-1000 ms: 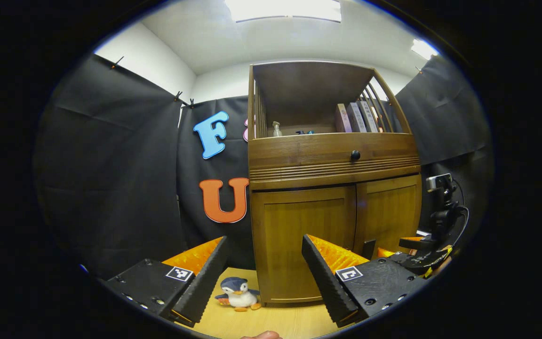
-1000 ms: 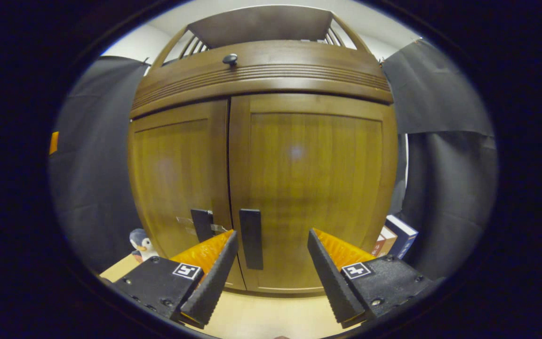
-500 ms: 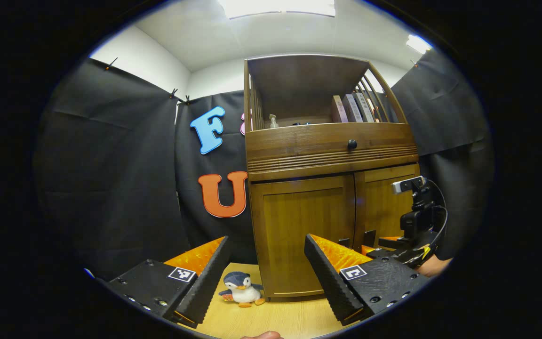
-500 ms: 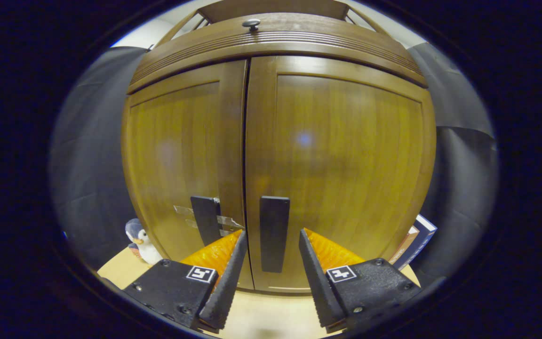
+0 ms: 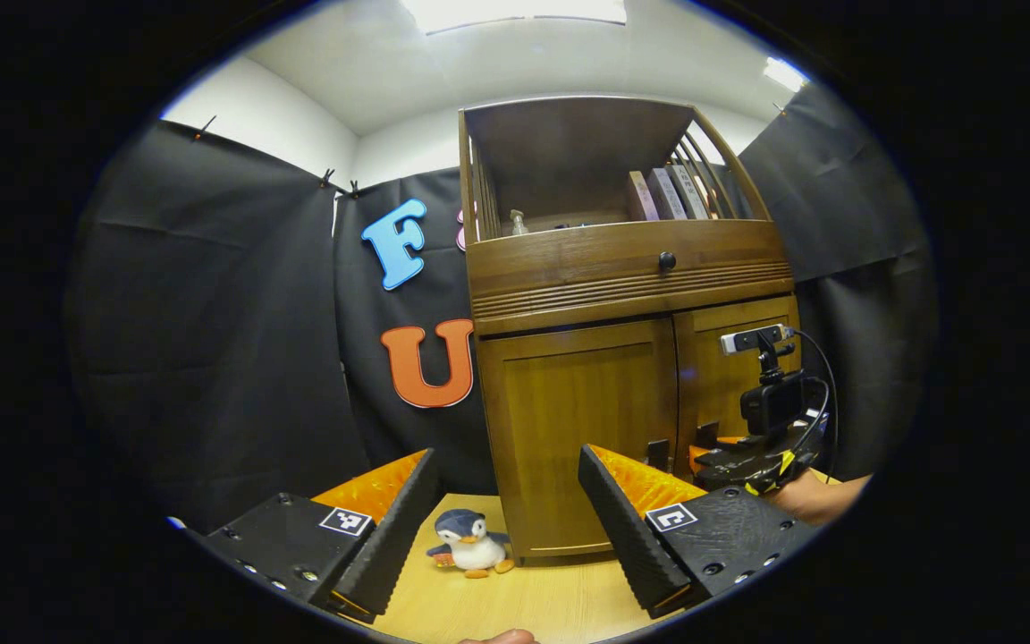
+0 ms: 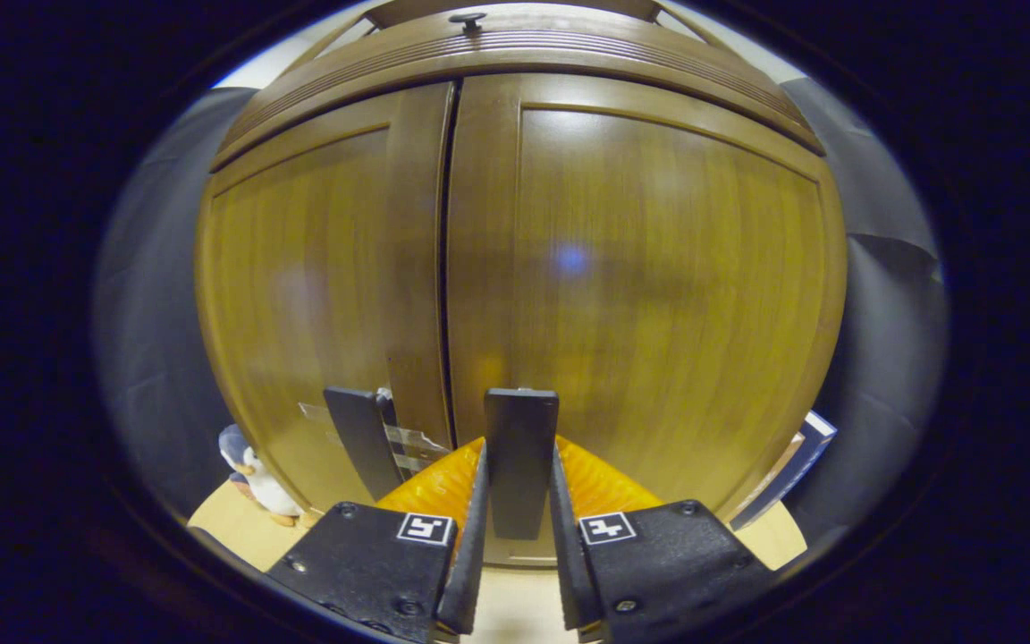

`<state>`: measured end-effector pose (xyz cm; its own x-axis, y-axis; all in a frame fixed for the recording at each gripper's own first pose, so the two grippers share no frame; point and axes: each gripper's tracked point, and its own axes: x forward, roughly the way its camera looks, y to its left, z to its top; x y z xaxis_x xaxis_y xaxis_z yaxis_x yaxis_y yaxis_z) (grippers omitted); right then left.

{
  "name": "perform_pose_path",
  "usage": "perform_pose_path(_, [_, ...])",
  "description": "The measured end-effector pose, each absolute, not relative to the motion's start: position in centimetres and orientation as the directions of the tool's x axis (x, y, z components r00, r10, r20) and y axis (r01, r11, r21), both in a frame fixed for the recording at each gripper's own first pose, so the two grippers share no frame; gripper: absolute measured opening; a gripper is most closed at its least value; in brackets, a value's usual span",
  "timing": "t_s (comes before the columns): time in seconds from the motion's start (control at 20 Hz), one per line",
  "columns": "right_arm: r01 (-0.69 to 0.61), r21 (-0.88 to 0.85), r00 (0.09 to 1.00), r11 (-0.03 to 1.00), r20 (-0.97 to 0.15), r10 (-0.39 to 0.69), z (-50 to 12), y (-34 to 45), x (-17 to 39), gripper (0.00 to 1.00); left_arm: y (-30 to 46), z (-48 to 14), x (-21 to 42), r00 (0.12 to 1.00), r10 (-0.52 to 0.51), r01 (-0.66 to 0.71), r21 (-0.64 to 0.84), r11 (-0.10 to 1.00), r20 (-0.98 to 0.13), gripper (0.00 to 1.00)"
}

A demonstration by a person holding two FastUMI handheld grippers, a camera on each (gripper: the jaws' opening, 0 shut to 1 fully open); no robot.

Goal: Open the right door of the double-door shoe cabinet with the right hand, and open the left door with the left hand.

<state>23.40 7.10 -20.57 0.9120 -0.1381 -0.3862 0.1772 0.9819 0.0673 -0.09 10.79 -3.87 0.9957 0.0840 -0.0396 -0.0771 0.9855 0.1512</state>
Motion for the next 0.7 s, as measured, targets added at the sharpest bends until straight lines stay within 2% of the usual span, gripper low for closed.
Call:
perform_pose_path(0.5, [0.157,0.107,0.914,0.982,-0.392,-0.103,-20.7,7.2,22.9,0.32,10.2,-4.2,-0.3,0.996,0.07,-0.061,0.147,0.987,-0.056,0.96])
perform_pose_path(0.7, [0.14,0.111,0.915,0.984,-0.395,-0.086,-20.5,7.3,21.0,0.31,9.4,-4.1,-0.3,0.997,0.055,-0.047,0.133,0.99,-0.056,0.96])
